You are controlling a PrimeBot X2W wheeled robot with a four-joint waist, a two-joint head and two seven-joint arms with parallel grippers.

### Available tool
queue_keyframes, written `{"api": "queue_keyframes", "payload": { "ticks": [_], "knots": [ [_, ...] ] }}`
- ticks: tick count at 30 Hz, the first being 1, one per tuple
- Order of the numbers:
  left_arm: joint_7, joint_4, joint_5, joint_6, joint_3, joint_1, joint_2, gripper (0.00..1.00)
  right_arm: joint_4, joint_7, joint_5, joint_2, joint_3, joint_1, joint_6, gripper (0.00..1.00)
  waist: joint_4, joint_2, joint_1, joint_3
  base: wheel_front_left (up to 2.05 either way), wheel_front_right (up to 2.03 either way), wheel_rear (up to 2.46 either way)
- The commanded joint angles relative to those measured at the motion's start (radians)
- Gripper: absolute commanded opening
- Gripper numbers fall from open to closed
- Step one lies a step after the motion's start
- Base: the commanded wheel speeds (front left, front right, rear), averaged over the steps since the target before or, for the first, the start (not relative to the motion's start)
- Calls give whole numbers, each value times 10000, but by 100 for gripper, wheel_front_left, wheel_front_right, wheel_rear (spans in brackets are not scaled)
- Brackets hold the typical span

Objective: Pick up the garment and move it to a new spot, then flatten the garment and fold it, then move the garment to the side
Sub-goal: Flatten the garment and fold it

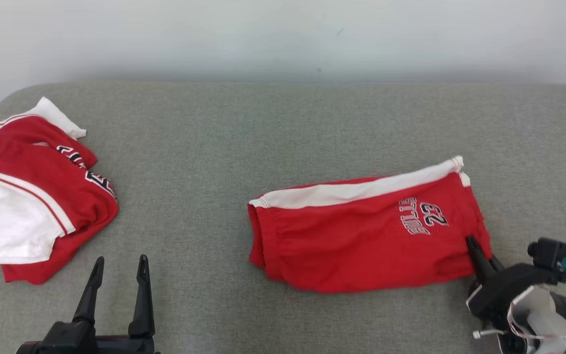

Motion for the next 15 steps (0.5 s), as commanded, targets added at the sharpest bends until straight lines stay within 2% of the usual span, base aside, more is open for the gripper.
{"api": "queue_keyframes", "payload": {
  "ticks": [1,3,4,5,6,15],
  "knots": [
    [-36,-21,53,8,37,178,-7,100,-289,31,105,-130,-40,411,1,0,-167,1,1,-115,0,0,0],
    [-36,-19,15,8,94,193,15,100,-602,63,115,-236,-86,804,1,0,-230,1,1,-119,0,0,0],
    [-36,-14,6,8,119,199,29,100,-716,52,11,-304,-102,932,1,14,-266,1,1,-124,0,0,0],
    [-36,3,21,8,141,211,43,100,-840,0,-76,-342,-149,1033,1,64,-284,1,1,-130,0,0,0],
    [-36,20,41,8,170,230,63,100,-929,-39,-160,-335,-224,1116,1,100,-302,1,1,-145,0,0,0],
    [-36,104,419,8,513,188,81,100,-1071,258,-1598,-480,-917,525,1,100,-215,1,1,-233,0,0,0]
  ]
}}
